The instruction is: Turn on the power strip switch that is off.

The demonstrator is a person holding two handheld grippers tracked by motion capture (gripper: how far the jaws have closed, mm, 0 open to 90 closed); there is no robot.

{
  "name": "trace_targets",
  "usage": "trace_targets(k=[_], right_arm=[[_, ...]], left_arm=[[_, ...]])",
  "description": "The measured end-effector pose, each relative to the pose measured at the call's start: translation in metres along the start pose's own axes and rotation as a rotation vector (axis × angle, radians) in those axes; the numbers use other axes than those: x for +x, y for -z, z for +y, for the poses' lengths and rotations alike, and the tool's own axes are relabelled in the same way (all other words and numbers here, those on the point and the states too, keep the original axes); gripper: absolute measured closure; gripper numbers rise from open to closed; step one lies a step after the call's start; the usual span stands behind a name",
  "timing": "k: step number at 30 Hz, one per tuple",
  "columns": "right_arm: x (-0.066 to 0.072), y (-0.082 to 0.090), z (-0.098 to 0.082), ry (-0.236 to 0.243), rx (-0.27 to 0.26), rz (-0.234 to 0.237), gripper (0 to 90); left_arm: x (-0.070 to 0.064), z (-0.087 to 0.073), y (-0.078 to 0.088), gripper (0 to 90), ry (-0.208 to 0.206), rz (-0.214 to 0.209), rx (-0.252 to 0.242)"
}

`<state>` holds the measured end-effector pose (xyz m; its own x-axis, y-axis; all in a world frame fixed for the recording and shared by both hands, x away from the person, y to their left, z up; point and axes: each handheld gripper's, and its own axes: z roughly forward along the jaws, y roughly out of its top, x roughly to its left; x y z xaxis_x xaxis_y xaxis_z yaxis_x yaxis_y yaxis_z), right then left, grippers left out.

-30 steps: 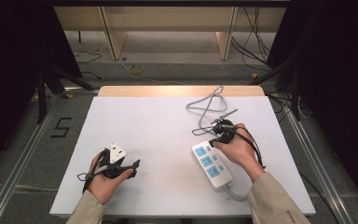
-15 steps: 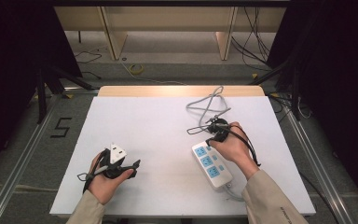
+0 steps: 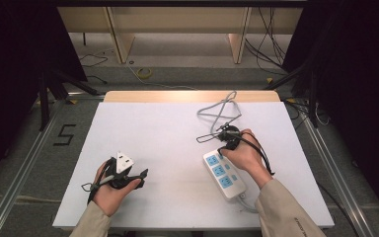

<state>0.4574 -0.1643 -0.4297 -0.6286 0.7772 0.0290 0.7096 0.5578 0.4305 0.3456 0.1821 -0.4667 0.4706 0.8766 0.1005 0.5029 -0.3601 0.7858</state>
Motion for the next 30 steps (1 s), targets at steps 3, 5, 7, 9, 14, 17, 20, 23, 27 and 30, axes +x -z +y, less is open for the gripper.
trace_targets(k=[3,5,7,9,14,17,20,23,27,30], right_arm=[[-0.0004,0.0008,0.0001,-0.006,0.006,-0.010,90.0],[-0.0022,0.0013,-0.0005,-0.002,0.006,-0.008,90.0],[-0.0032,0.0005,-0.0011,-0.006,0.013,-0.012,90.0],[-0.0033,-0.0007,-0.0012,-0.006,0.025,-0.012,90.0],[-0.0016,-0.0013,-0.0001,-0.004,0.018,-0.006,90.0],[-0.0007,-0.0017,0.0011,-0.002,0.024,-0.004,90.0],[0.0004,-0.0017,0.0020,0.002,0.026,-0.008,90.0],[0.0017,-0.0021,0.0027,0.009,0.039,-0.008,90.0],[0.0021,-0.0027,0.0036,0.015,0.044,-0.012,90.0],[0.0025,-0.0032,0.0039,0.018,0.049,-0.017,90.0]], left_arm=[[-0.0009,0.0005,0.0003,30.0,-0.005,-0.003,-0.002],[-0.0011,0.0005,0.0001,30.0,-0.003,-0.002,-0.004],[-0.0011,0.0004,-0.0002,30.0,-0.001,-0.002,-0.003],[-0.0013,0.0005,0.0000,30.0,-0.003,-0.001,-0.004],[-0.0005,0.0005,0.0003,30.0,-0.005,0.000,-0.001],[-0.0005,0.0005,0.0005,30.0,-0.007,0.000,-0.001],[-0.0006,0.0007,0.0007,30.0,-0.005,0.001,-0.006],[-0.0005,0.0008,0.0006,30.0,-0.006,0.001,-0.006],[-0.0001,0.0008,0.0008,30.0,-0.006,0.003,-0.006],[-0.0001,0.0008,0.0009,30.0,-0.007,0.003,-0.006]])
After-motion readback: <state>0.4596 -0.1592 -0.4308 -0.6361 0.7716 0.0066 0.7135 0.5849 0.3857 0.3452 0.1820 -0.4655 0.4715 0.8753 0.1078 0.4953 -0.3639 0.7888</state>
